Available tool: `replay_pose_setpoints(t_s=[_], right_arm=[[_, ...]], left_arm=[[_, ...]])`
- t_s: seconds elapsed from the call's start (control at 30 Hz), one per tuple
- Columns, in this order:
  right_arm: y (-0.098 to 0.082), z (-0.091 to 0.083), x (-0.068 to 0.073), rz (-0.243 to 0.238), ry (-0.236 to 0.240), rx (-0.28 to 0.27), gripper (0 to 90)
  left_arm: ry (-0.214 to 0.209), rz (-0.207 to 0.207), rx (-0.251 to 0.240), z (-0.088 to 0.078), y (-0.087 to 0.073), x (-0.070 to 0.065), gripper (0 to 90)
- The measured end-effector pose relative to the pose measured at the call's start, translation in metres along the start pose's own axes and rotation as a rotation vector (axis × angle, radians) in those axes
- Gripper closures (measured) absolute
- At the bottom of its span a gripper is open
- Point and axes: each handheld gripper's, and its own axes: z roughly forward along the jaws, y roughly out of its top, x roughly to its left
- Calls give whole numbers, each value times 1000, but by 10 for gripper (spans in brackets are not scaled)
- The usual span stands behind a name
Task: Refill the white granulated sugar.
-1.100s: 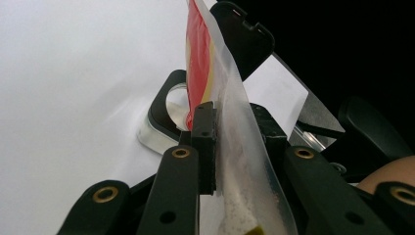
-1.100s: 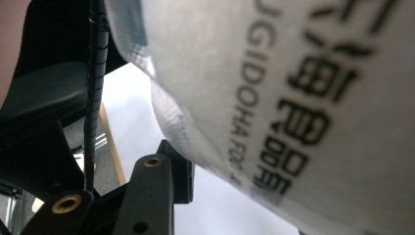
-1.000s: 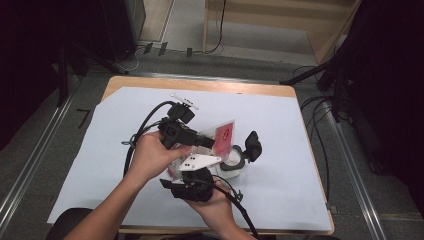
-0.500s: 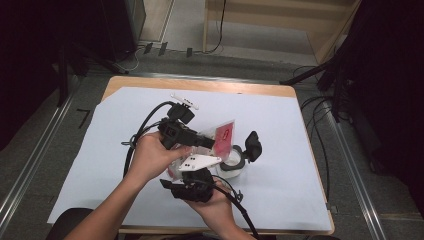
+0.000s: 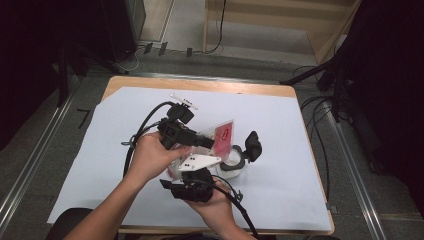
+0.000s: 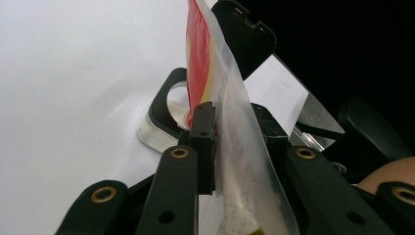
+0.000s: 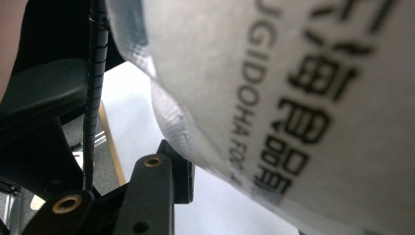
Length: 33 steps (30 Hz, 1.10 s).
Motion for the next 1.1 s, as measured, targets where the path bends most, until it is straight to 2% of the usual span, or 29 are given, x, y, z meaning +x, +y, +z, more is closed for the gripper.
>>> replay_pose_setpoints(t_s=[1.1], right_arm=[[0, 0, 0, -4, 0, -2, 629]], left_arm=[[4, 0, 6, 0, 0, 0, 749]])
